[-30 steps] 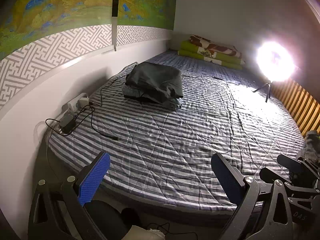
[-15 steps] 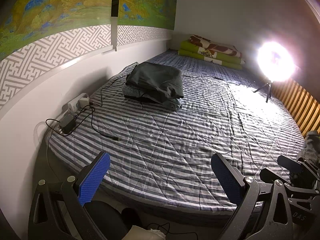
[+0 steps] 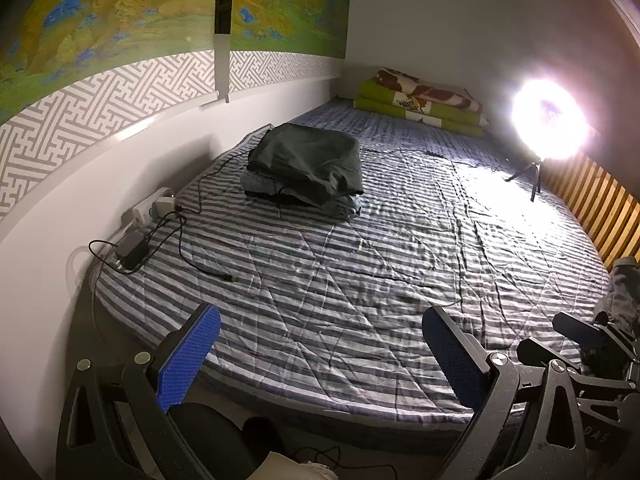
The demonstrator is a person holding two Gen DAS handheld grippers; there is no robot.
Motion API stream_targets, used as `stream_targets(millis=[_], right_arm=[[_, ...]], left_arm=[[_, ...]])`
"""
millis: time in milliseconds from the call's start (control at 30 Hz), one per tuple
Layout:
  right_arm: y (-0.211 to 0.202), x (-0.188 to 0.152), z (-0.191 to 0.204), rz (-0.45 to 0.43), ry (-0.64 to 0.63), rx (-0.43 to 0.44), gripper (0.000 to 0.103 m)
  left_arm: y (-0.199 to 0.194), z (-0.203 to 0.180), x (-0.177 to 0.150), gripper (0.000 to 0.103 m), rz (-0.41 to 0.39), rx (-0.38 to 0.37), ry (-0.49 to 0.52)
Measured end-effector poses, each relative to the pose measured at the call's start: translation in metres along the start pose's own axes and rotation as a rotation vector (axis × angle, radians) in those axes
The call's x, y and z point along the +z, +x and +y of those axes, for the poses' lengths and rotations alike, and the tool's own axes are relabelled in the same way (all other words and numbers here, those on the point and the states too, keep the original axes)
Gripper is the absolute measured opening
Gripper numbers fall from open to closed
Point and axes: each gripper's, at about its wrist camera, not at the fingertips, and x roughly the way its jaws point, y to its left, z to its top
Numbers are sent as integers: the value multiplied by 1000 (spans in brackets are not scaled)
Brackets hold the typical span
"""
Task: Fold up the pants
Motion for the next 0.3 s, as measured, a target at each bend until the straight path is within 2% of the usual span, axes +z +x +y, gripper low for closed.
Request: stream_targets(millis=[300], right_arm=[[9,-2,-8,20,21,-10,65]], left_arm=[[13,0,-2,102,-3,-6,6]])
